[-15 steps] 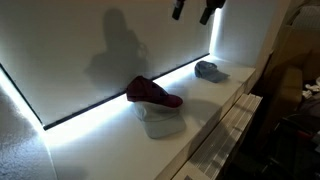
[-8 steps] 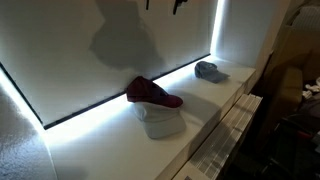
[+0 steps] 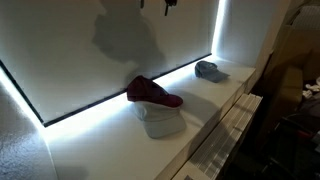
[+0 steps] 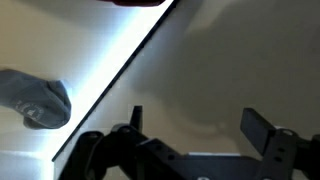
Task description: Put the white cap on the red cap
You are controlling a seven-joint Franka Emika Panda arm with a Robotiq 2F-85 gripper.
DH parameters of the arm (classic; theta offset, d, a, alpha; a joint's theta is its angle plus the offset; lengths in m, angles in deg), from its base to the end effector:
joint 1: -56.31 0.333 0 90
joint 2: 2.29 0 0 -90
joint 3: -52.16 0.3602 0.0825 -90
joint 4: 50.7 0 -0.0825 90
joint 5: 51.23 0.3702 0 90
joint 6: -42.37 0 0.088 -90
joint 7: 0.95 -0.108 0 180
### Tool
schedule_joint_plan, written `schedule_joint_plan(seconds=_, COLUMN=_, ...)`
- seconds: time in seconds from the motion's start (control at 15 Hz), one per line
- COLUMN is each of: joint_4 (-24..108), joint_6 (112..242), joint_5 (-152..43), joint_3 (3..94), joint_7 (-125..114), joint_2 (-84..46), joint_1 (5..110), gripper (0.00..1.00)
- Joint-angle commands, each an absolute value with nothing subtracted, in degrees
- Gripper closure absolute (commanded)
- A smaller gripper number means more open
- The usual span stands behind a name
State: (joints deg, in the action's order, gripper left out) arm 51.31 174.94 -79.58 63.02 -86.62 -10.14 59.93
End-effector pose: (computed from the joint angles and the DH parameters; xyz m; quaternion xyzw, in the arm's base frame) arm 0.6144 0.1415 0.5682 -0.8468 0.4544 -0.2756 0.0216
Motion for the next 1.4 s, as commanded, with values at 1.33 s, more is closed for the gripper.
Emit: schedule_joint_plan(seconds=1.33, joint_4=60.7, joint_6=173.59, joint_5=-81.63, joint_3=43.95, joint_7=-118.56, joint_2=-14.5, joint_1=47.94, gripper=0.0)
